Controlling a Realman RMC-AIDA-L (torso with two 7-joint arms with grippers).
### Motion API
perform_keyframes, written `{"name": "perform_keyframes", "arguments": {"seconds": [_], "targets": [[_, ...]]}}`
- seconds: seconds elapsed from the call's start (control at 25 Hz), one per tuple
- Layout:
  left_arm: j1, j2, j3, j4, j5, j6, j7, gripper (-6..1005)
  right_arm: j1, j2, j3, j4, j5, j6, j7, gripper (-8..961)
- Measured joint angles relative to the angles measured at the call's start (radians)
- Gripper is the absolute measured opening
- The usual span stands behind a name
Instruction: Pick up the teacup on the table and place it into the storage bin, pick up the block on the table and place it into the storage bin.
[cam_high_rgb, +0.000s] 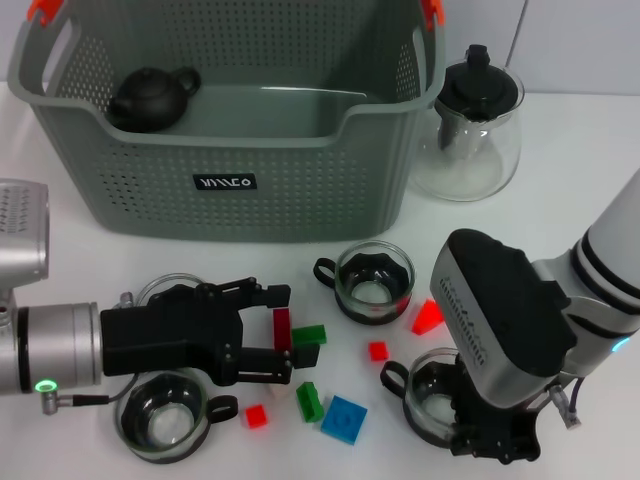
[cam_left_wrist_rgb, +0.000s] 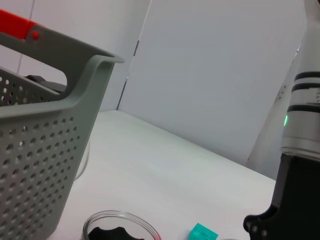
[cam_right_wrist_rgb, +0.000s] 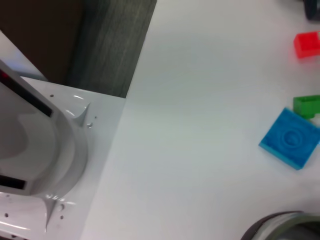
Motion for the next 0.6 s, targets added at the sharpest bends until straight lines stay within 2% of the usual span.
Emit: {"name": "perform_keyframes", "arguments": {"seconds": [0.16, 0.32, 0.6], "targets": [[0.003, 0.0, 0.0, 0.0, 0.0, -0.001, 0.0, 920, -0.013, -0.001, 0.026, -0.035, 0.0, -0.025, 0.0, 73], [0.005, 0.005, 0.0, 0.0, 0.005, 0.0, 0.0, 920, -0.024, -0.004, 0.1, -0.07, -0.003, -0.061, -0.002, 71], [0.02, 0.019, 0.0, 0.013, 0.007, 0.004, 0.0, 920, -0.043, -0.002, 0.324, -0.23, 0.025, -0.184, -0.014, 67]]}}
